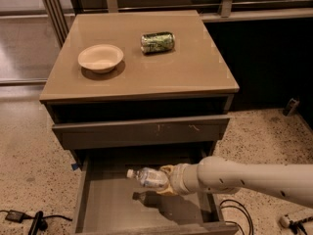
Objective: Place blue plastic bottle into middle drawer
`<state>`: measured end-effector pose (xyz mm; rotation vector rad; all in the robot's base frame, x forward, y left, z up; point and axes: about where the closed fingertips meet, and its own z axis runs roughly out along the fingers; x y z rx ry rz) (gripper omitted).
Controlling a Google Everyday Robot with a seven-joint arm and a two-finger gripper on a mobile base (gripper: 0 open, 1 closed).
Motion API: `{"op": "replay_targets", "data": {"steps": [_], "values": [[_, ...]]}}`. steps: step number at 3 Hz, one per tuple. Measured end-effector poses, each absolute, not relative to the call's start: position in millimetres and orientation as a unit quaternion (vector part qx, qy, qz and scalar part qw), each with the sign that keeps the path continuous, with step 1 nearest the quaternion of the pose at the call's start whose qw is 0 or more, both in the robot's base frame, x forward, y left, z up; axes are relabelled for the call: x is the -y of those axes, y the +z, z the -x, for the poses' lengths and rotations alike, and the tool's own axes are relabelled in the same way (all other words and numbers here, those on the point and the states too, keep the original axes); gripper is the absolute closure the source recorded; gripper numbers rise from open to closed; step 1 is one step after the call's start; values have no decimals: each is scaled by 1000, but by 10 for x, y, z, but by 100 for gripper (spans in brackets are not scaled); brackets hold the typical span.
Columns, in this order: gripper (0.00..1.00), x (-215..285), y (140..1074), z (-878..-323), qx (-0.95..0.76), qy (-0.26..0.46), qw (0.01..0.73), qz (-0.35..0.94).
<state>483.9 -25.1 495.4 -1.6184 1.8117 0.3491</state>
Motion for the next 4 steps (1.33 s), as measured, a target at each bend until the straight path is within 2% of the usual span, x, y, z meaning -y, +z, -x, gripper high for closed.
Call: {"op": "replay_targets", "data": {"steps": [4], "values": [[100, 153, 3824, -5060, -696, 150, 358, 604]]}}
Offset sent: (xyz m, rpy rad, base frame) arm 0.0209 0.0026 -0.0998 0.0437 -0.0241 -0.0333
